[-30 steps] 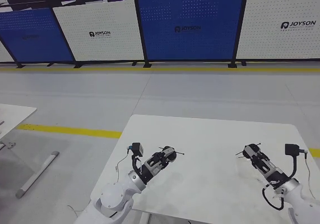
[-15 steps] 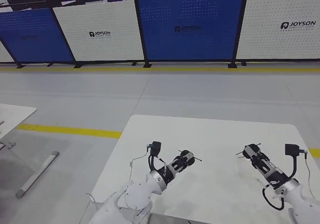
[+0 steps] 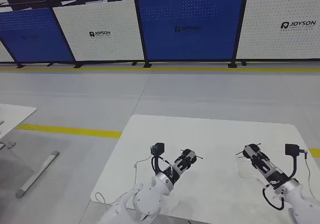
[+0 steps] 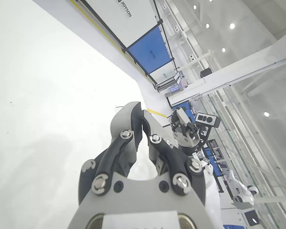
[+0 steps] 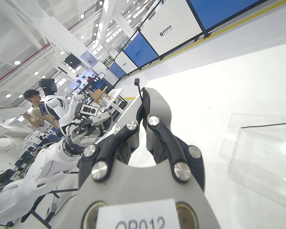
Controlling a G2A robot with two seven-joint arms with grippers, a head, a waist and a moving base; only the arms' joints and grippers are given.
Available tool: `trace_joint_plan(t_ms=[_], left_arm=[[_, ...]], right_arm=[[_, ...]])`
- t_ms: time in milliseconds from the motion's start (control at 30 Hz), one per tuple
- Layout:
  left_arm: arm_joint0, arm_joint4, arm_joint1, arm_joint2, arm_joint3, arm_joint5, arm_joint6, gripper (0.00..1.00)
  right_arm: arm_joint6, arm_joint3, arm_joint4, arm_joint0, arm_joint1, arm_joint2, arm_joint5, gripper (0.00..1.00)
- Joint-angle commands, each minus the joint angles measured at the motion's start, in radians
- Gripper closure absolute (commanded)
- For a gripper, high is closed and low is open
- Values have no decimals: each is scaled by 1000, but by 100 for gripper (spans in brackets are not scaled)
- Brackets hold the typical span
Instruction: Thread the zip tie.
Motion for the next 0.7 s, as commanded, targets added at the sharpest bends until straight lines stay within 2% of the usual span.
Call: trace_joint_plan(t_ms=[0, 200, 367, 667], left_arm=[[-12, -7, -7, 18, 1, 15, 16, 100], [-63, 34, -36, 98, 38, 71, 118, 100], [-101, 41, -62, 161, 89, 74, 167, 100], [-105, 39, -65, 166, 95, 73, 169, 100]], right_arm=[[-40, -4, -3, -10, -6, -20, 1, 100], [-180, -29, -46, -50, -20, -52, 7, 100], [-248, -66, -106, -87, -31, -94, 29, 100], [-246, -66, -109, -87, -32, -97, 32, 100]])
